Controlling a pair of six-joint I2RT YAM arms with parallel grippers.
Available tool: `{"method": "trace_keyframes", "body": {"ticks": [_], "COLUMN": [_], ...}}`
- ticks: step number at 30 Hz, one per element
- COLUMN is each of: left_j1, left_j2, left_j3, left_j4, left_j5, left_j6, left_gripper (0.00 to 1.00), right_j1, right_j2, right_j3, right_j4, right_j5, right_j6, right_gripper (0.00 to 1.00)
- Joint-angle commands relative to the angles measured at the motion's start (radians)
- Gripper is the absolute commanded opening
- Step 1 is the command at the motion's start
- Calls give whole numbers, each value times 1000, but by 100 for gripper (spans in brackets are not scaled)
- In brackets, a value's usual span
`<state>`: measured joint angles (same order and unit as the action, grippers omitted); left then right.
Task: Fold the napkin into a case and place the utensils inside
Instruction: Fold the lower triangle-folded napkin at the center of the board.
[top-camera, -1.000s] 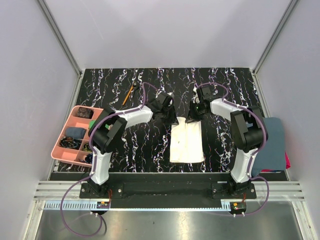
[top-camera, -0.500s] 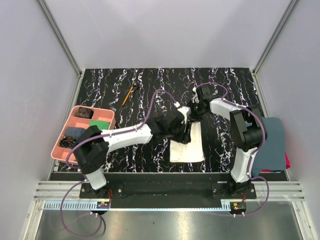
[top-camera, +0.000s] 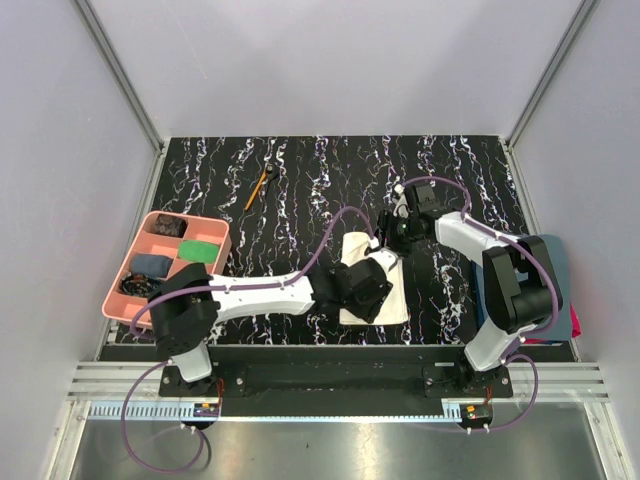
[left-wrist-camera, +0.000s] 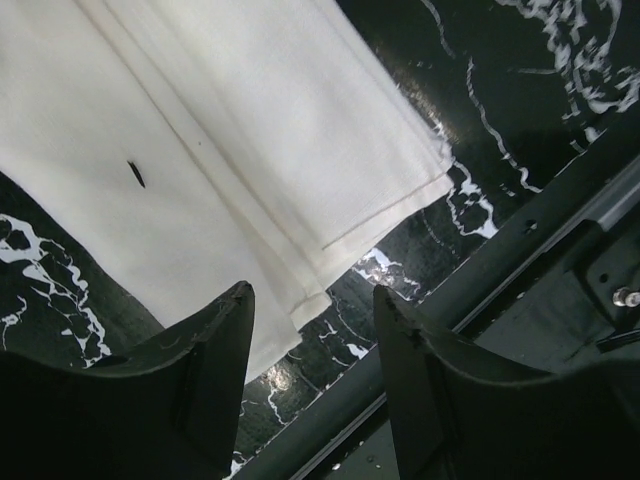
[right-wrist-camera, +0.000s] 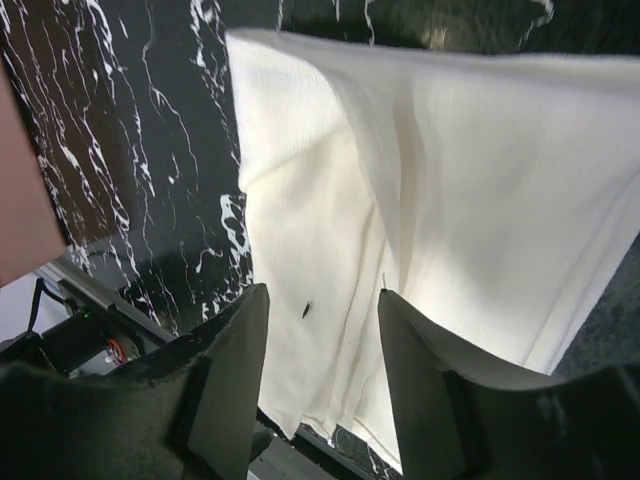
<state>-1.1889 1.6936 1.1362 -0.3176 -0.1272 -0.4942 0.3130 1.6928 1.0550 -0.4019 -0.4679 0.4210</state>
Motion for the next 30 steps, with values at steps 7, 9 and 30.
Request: {"method": "trace_keyframes", "body": {"ticks": [7, 9, 30], "left_j1": [-43, -48, -54], "left_j2": [86, 84, 153], "left_j3": [54, 53, 92], "left_j4": [-75, -77, -90], "left_j5": [-89, -114, -161], "left_j6": [-37, -38, -61], "left_gripper": [51, 51, 33], "right_j1": [-3, -3, -3], "right_j2": [-62, -62, -45], "right_j3": [-138, -159, -242], "right_j4": [101, 124, 221], "right_j5": [-86, -100, -152], "right_j6": [56, 67, 108], "right_gripper": [49, 45, 38]}}
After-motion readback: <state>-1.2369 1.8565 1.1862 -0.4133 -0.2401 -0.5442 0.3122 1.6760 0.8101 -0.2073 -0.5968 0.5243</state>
